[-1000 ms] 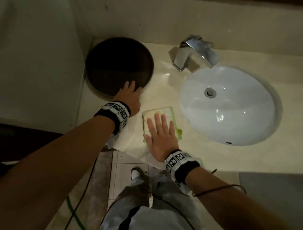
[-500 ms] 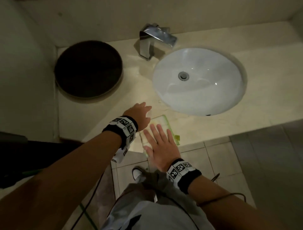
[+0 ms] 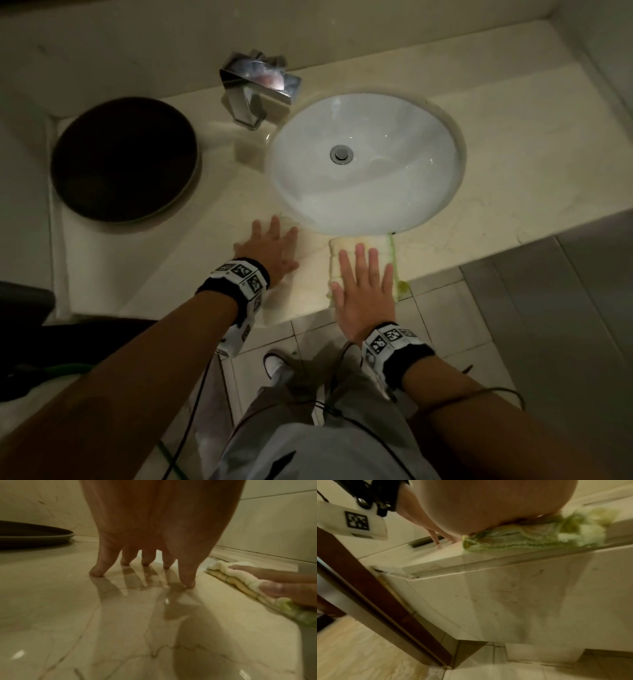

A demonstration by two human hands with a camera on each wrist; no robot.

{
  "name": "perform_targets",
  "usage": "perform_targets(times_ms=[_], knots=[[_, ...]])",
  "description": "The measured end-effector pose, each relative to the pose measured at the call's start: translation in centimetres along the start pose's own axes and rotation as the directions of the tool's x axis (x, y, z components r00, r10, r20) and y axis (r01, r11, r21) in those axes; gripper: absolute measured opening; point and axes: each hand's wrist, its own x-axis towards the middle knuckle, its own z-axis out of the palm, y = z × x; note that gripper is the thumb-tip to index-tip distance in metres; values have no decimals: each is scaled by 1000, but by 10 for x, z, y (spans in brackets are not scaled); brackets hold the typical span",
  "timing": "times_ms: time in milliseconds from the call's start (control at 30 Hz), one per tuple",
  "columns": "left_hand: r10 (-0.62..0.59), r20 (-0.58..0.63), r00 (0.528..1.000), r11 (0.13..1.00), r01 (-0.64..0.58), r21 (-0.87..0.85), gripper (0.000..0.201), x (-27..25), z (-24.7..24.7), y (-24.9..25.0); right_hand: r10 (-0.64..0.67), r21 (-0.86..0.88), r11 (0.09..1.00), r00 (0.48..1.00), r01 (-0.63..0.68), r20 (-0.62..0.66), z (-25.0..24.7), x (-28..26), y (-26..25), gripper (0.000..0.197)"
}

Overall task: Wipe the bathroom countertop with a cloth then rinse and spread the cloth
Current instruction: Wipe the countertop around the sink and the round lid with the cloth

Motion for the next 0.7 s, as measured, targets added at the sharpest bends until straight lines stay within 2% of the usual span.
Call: perform_targets(times_ms=[200,300,533,700], knots=[[-2,-17,1000,1000,1,-31,74,6,-1,-3,-79,-8,997,993,80,91,-3,25,-47,60],[-5,-20,1000,1000,4,-25,74,6,-2,-5,-91,-24,995,992,93,87,-2,27,-51,60],[-33,-2,999,999,33,-26,77,3,-3,-2,-163,25,987,983,161,85,-8,24,-17,58],[-58,-5,998,998,58,-40,80,2,0,2,-115,-17,993,992,116,47,-18,21,57,60]])
